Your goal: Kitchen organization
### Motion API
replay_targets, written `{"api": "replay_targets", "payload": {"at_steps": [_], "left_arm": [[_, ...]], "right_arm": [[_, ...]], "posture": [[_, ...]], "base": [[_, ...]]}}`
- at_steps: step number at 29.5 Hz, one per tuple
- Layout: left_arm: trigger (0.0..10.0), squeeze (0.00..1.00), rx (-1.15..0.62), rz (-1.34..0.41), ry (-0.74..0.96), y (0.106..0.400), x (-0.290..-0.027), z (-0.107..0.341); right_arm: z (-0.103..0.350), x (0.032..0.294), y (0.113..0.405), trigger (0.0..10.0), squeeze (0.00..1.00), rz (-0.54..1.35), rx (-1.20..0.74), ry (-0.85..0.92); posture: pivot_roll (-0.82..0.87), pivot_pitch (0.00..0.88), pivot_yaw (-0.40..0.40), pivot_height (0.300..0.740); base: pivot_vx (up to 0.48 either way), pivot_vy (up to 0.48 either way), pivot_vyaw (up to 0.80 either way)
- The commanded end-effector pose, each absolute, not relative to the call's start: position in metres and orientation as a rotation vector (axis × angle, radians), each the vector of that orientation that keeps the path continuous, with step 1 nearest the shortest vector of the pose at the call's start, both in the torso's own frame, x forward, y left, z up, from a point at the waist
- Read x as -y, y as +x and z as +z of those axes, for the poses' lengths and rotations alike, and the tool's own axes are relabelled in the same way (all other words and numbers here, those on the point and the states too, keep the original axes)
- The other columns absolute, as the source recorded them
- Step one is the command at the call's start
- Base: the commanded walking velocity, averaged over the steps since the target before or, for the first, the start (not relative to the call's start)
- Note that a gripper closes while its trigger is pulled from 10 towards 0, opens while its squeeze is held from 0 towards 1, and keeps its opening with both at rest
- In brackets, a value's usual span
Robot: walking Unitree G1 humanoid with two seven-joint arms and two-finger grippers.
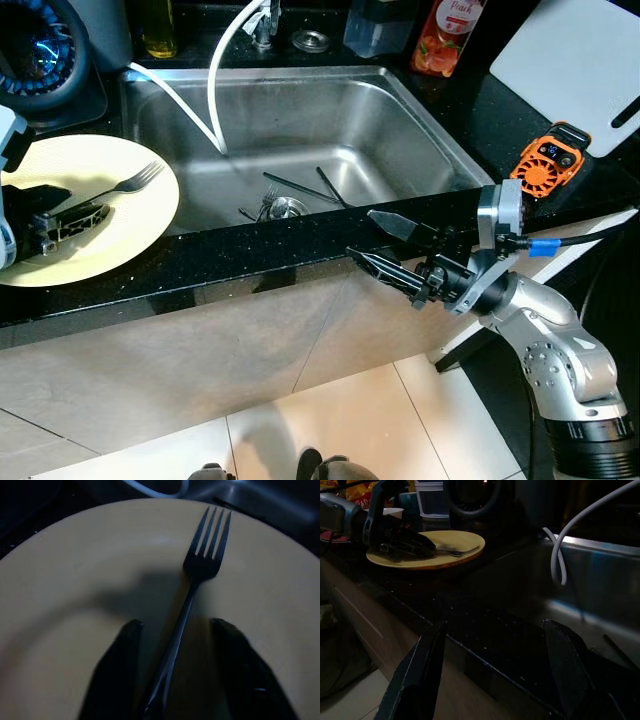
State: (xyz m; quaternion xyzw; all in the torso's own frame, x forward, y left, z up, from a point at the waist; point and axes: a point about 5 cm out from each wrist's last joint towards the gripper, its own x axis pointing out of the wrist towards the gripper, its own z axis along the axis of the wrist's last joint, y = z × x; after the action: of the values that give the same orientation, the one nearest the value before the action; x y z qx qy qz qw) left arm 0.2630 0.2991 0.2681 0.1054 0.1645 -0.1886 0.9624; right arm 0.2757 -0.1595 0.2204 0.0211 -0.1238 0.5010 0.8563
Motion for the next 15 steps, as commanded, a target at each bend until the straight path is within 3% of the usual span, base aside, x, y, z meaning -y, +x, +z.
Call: {"api": "replay_targets", "payload": {"at_steps": [1, 2, 8, 15], "left_arm": [[4.9, 0.00, -0.509, -0.395, 0.179, 0.261, -0.301, 0.239], [0.0, 0.00, -0.540, -0.388, 0.182, 0.259, -0.304, 0.235], [0.0, 0.00, -0.581, -0.361, 0.190, 0.256, -0.311, 0.230], [0.0, 0.00, -0.457, -0.393, 0.190, 0.264, -0.307, 0.242]], "right_arm": [[0.222, 0.165, 0.274, 10.0, 0.00, 1.036, 0.256, 0.034], [0.221, 0.165, 0.274, 10.0, 0.00, 1.035, 0.254, 0.034], [0.220, 0.164, 0.274, 10.0, 0.00, 1.034, 0.252, 0.039], [0.221, 0.163, 0.274, 10.0, 0.00, 1.031, 0.262, 0.051]], "posture": [[0.10, 0.131, -0.115, 0.740], [0.10, 0.133, -0.114, 0.740], [0.10, 0.134, -0.114, 0.740], [0.10, 0.132, -0.108, 0.740]], "base": [[0.000, 0.000, 0.00], [0.000, 0.000, 0.00], [0.000, 0.000, 0.00], [0.000, 0.000, 0.00]]}}
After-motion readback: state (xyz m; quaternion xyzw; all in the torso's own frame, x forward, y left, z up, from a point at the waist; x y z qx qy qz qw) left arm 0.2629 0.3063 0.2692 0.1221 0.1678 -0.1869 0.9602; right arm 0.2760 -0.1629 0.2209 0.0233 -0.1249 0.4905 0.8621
